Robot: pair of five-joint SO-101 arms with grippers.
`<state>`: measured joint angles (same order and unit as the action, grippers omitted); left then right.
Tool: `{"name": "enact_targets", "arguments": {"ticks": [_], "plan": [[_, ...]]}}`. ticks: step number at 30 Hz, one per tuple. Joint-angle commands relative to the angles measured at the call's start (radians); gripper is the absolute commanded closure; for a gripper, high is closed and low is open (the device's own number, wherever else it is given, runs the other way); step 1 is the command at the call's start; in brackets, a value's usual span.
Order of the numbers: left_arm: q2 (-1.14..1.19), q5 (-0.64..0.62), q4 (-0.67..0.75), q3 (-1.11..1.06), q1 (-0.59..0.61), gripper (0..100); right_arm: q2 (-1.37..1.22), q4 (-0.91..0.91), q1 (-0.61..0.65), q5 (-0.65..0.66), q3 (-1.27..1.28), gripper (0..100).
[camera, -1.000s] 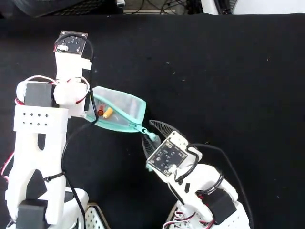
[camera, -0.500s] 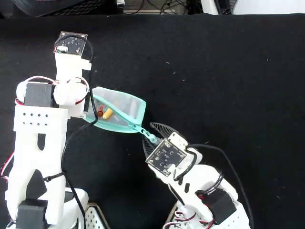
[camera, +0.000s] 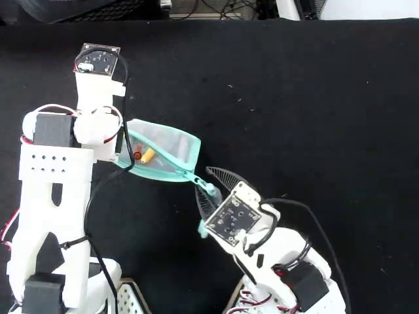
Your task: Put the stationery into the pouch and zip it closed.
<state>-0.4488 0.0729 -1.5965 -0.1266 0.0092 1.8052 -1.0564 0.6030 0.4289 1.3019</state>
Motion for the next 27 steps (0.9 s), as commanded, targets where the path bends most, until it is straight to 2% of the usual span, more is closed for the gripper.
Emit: {"name": "enact_targets", "arguments": {"ticks": [1, 9, 12, 25, 27], "plan": [[-0.003, 0.000, 0.005, 0.005, 0.005, 97, 0.102, -0.002, 0.008, -0.002, -0.053, 88.9], [-0.003, 0.000, 0.005, 0.005, 0.005, 97, 0.102, 0.000, 0.011, -0.002, -0.050, 90.2], [-0.003, 0.000, 0.005, 0.005, 0.005, 97, 0.102, 0.003, 0.009, -0.002, -0.050, 99.1], [-0.002, 0.000, 0.005, 0.005, 0.005, 97, 0.102, 0.000, 0.008, -0.002, -0.048, 97.8], [-0.002, 0.002, 0.005, 0.005, 0.005, 97, 0.102, -0.002, 0.008, -0.003, -0.051, 93.9]]}}
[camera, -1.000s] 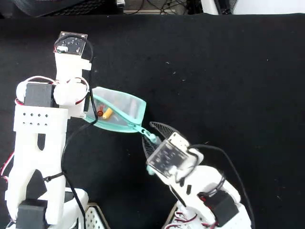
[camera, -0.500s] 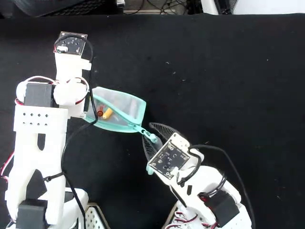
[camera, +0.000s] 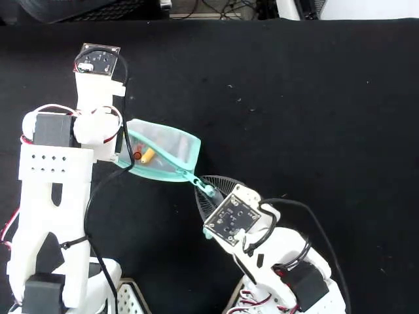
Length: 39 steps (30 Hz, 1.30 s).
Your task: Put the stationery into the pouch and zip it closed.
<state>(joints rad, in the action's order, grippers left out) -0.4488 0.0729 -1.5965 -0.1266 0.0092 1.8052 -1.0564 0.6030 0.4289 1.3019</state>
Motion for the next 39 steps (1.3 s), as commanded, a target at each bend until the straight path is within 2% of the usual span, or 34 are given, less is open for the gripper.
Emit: {"name": "enact_targets", "arguments": {"ticks": [1, 4, 10, 29, 33, 39], "plan": [[-0.002, 0.002, 0.005, 0.005, 0.005, 97, 0.102, -0.002, 0.008, -0.005, -0.053, 90.4], [-0.002, 0.002, 0.020, -0.007, 0.005, 97, 0.102, -0.014, 0.008, -0.034, -0.058, 84.5], [-0.002, 0.048, 0.074, -0.061, 0.005, 97, 0.102, -0.015, 0.011, -0.035, -0.077, 88.1], [-0.002, 0.048, 0.072, -0.064, 0.005, 97, 0.102, -0.057, 0.012, -0.028, -0.104, 88.3], [-0.002, 0.048, 0.072, -0.064, 0.005, 97, 0.102, -0.051, 0.012, -0.028, -0.102, 99.2], [-0.011, 0.043, 0.075, -0.054, 0.001, 97, 0.099, 0.005, 0.011, -0.018, -0.097, 98.5]]}}
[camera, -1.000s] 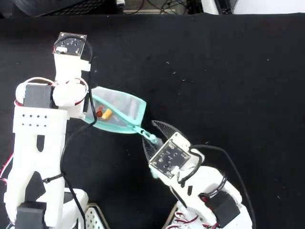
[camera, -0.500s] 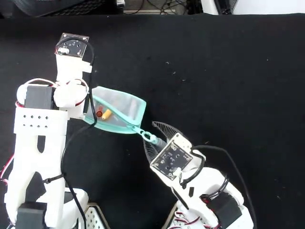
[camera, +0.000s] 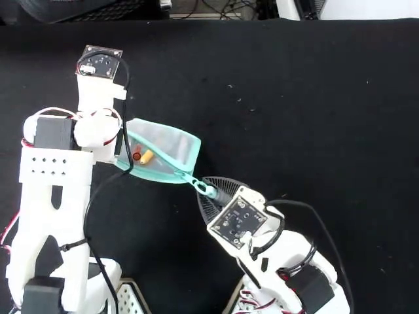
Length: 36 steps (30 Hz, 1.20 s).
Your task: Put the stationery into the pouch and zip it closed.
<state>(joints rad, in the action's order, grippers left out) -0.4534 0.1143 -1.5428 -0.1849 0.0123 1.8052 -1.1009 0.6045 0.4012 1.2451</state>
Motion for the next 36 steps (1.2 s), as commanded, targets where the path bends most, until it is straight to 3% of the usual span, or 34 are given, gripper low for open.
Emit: {"name": "enact_targets", "arguments": {"ticks": [1, 4, 9, 13, 17, 24, 36], "plan": [[-0.006, 0.002, 0.035, 0.004, -0.005, 97, 0.091, 0.077, 0.008, 0.034, -0.036, 98.5], [-0.008, -0.002, 0.092, 0.002, -0.005, 97, 0.090, 0.187, 0.002, 0.114, 0.002, 98.5], [-0.009, -0.002, 0.192, 0.004, -0.005, 97, 0.024, 0.353, -0.114, 0.124, 0.027, 98.5], [-0.009, -0.002, 0.310, -0.001, -0.007, 97, -0.194, 0.476, -0.147, 0.124, -0.053, 98.5], [-0.009, -0.054, 0.373, -0.005, -0.001, 97, -0.504, 0.511, -0.147, 0.123, -0.295, 98.5], [-0.009, -0.071, 0.370, -0.028, 0.004, 97, -0.877, 0.474, -0.147, 0.123, -0.644, 98.6], [-0.235, -0.064, 0.091, 0.156, 0.157, 97, -0.906, 0.439, -0.049, 0.123, -0.728, 98.6]]}}
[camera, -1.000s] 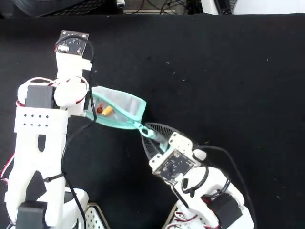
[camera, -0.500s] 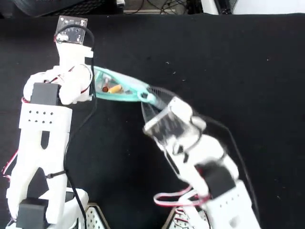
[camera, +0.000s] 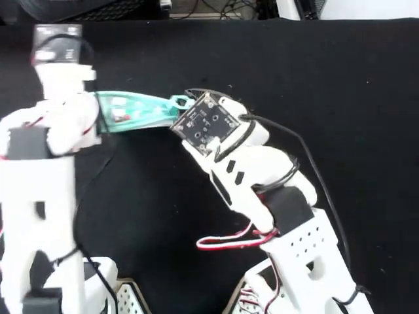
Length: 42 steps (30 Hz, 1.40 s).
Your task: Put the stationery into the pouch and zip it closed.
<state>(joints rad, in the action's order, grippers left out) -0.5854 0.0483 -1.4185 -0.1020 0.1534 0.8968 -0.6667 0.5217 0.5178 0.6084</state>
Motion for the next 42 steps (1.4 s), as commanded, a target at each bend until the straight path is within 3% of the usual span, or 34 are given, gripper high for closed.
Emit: {"name": "enact_targets", "arguments": {"ticks": [1, 6, 18, 31, 34, 42], "plan": [[-0.132, 0.002, -0.037, 0.068, 0.010, 97, 0.002, -0.009, 0.046, 0.006, -0.102, 98.6], [-0.206, 0.003, -0.025, -0.024, -0.064, 97, 0.001, -0.112, 0.060, 0.008, -0.110, 98.6], [-0.196, 0.002, 0.235, -0.288, -0.079, 97, 0.002, -0.100, 0.084, 0.015, -0.079, 98.6], [-0.207, -0.008, 0.193, -0.288, -0.008, 97, -0.002, -0.170, 0.216, 0.015, -0.082, 98.6], [-0.209, -0.061, 0.195, -0.282, -0.008, 97, -0.004, -0.170, 0.216, 0.015, -0.082, 98.6], [-0.210, -0.201, 0.207, -0.274, 0.004, 80, -0.004, -0.160, 0.213, 0.041, -0.084, 98.6]]}}
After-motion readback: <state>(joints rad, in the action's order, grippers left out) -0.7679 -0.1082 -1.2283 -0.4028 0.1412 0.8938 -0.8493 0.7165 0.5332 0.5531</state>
